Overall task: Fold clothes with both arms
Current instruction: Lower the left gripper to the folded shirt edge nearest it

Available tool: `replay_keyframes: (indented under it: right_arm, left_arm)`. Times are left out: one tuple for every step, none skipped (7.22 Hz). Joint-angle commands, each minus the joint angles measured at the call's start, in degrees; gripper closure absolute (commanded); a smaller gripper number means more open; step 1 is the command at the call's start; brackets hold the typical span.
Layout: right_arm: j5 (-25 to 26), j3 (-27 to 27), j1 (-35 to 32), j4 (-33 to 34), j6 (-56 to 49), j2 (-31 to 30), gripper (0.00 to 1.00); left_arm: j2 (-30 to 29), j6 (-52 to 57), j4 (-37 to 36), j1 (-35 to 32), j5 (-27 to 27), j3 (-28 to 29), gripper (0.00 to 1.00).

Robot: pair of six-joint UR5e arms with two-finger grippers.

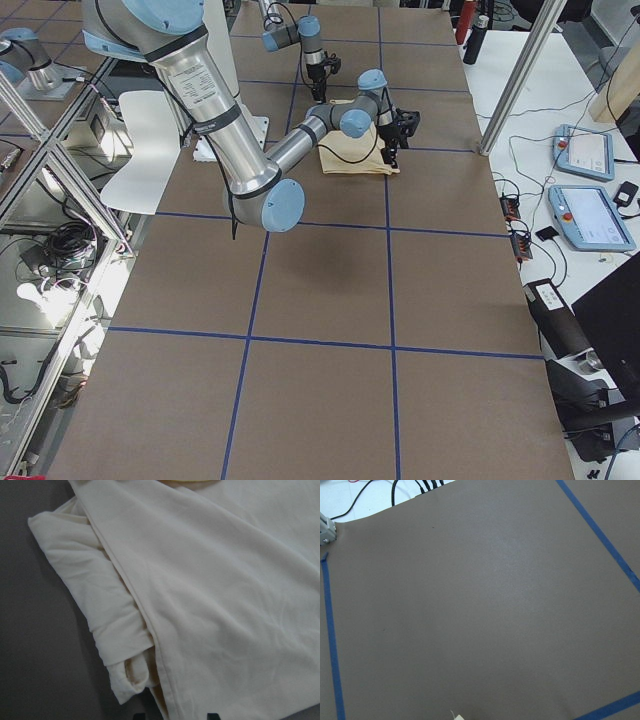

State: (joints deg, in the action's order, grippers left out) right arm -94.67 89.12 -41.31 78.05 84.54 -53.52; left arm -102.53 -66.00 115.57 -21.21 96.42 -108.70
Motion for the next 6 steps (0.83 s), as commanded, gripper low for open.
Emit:
replay_keyframes:
  right_arm:
    - [0.0, 0.0, 0.0, 0.0, 0.0, 0.0, 0.00]
    - [0.0, 0.0, 0.1, 0.0, 0.1, 0.0, 0.00]
    - [0.0, 0.0, 0.1, 0.0, 0.0, -0.1, 0.00]
    - [0.0, 0.0, 0.1, 0.0, 0.0, -0.2, 0.00]
    - [0.0, 0.1, 0.1, -0.1, 0.1, -0.2, 0.00]
    - [0.0, 0.1, 0.2, -0.1, 0.1, -0.1, 0.00]
  left_arm:
    - [0.0, -0.1, 0.0, 1.0, 0.0, 0.1, 0.53]
    - [0.0, -0.1, 0.0, 1.4, 0.0, 0.1, 0.57]
    - [0.0, -0.2, 0.0, 1.5, 0.1, 0.1, 0.63]
    - [-0.1, -0.3, 0.0, 1.5, 0.1, 0.1, 0.77]
    - [-0.1, -0.3, 0.1, 1.6, 0.1, 0.0, 0.98]
    - [0.0, -0.2, 0.0, 1.5, 0.1, 0.0, 1.00]
